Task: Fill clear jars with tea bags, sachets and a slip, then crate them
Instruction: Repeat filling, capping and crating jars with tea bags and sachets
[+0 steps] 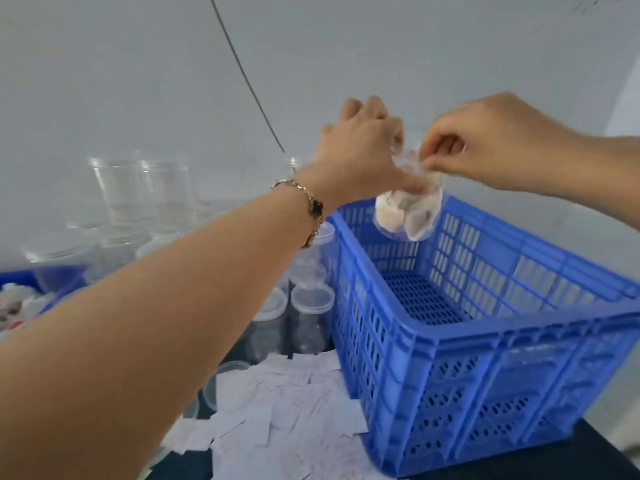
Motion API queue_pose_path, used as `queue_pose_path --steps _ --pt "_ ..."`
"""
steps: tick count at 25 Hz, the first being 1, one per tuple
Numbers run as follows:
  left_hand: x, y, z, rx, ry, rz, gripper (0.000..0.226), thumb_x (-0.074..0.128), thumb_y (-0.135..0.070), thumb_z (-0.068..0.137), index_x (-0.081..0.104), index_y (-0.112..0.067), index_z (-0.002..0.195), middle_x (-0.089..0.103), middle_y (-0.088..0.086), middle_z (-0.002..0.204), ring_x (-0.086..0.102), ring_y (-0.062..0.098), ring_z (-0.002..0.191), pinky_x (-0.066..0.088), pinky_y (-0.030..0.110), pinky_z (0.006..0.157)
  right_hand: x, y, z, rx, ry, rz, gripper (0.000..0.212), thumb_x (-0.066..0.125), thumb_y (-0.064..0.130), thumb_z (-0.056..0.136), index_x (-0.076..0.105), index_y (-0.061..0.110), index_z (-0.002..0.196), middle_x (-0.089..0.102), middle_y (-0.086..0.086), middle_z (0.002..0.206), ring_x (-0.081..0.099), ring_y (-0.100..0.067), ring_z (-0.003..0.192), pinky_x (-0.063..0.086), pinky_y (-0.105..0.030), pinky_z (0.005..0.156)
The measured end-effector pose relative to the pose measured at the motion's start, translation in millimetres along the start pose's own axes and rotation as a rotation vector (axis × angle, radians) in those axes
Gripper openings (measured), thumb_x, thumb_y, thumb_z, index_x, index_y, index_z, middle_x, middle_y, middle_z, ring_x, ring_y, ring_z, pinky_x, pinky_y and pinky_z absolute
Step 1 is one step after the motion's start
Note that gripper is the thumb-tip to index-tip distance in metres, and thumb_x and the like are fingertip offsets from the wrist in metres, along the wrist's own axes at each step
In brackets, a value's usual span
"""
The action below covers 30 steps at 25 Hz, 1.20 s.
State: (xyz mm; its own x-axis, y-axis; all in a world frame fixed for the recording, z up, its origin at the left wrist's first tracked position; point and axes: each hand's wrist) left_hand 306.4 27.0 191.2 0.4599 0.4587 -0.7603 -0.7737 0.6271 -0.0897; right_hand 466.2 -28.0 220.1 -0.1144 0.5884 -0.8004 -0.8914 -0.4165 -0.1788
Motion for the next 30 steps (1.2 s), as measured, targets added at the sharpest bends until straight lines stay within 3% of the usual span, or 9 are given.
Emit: queue_pose_path --steps 6,10,13,14,16,17,20,26,30 --pt "91 24 20 0.324 0.364 0.361 0.071 0.063 -0.079 0.061 0.068 -0.025 0.106 0.054 -0.004 0.116 0.038 0.019 0.118 0.026 0.035 0.103 100 -26 8 -0.030 0.426 -0.066 0.022 0.053 0.029 0.078 0.072 0.016 0.078 0.069 -0.005 0.070 0.064 -0.023 0.066 0.049 -0.033 0.063" --pt "131 35 22 0.174 0.870 0.409 0.071 0.066 -0.079 0.060 0.064 -0.031 0.112 0.052 -0.008 0.105 0.042 0.018 0.107 0.031 0.034 0.101 158 -22 6 -0.003 0.759 0.157 0.023 0.060 0.029 0.072 0.063 0.030 0.049 0.052 0.006 0.043 0.045 -0.017 0.048 0.041 -0.030 0.054" --pt "141 31 43 0.040 1.201 0.515 0.044 0.063 -0.056 0.078 0.069 -0.024 0.107 0.066 -0.004 0.105 0.065 0.015 0.090 0.053 0.031 0.080 199 -13 -3 -0.075 0.844 0.193 0.024 0.069 0.021 0.077 0.061 0.028 0.056 0.059 0.010 0.059 0.056 -0.015 0.068 0.049 -0.030 0.070" --pt "143 26 48 0.061 1.154 0.575 0.025 0.061 -0.046 0.081 0.073 -0.024 0.084 0.068 -0.006 0.084 0.065 0.010 0.066 0.052 0.023 0.061 211 -13 -6 -0.073 0.820 0.190 0.015 0.067 0.021 0.081 0.062 0.023 0.066 0.061 0.007 0.068 0.059 -0.016 0.076 0.052 -0.033 0.076" --pt "142 13 48 0.193 1.060 0.670 0.051 0.059 -0.034 0.084 0.060 -0.020 0.035 0.054 -0.010 0.040 0.047 0.006 0.032 0.037 0.014 0.038 226 -17 -10 -0.061 0.780 0.188 0.013 0.061 0.021 0.085 0.066 0.010 0.088 0.066 -0.007 0.087 0.062 -0.024 0.086 0.053 -0.040 0.082" --pt "145 10 45 0.216 1.067 0.712 0.060 0.058 -0.033 0.084 0.053 -0.018 0.026 0.045 -0.011 0.030 0.041 0.006 0.026 0.034 0.013 0.035 231 -19 -13 -0.049 0.793 0.193 0.012 0.059 0.020 0.086 0.065 0.009 0.087 0.065 -0.010 0.085 0.061 -0.023 0.079 0.054 -0.036 0.078" --pt "157 7 37 0.216 1.096 0.744 0.045 0.054 -0.025 0.087 0.043 -0.020 0.044 0.033 -0.008 0.023 0.037 0.012 0.033 0.034 0.017 0.037 241 -19 -21 -0.062 0.800 0.193 0.038 0.058 0.014 0.088 0.040 0.035 0.060 0.043 0.013 0.060 0.041 -0.004 0.055 0.039 -0.009 0.056" --pt "170 8 37 0.208 1.146 0.673 0.035 0.065 -0.042 0.085 0.048 -0.024 0.061 0.041 -0.013 0.024 0.045 0.008 0.047 0.034 0.024 0.043 255 -19 -29 0.184 0.819 0.383 0.044 0.050 0.001 0.087 0.034 0.026 0.054 0.047 0.016 0.043 0.041 0.002 0.043 0.031 -0.010 0.044" --pt "173 13 32 0.186 1.103 0.690 0.031 0.061 -0.038 0.089 0.051 -0.020 0.066 0.054 -0.006 0.060 0.050 0.012 0.054 0.038 0.026 0.045 253 -17 -28 0.252 0.807 0.528 0.030 0.050 -0.001 0.087 0.048 0.021 0.067 0.047 0.008 0.062 0.037 -0.014 0.061 0.033 -0.024 0.061"
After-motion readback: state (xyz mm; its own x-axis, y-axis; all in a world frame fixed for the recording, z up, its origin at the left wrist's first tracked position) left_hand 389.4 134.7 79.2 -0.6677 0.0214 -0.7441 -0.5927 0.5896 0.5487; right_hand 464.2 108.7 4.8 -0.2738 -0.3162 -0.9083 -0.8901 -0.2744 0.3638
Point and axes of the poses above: each hand's wrist, its own z-axis towards the middle knuckle, its own x-axis out of the palm, y = z × x
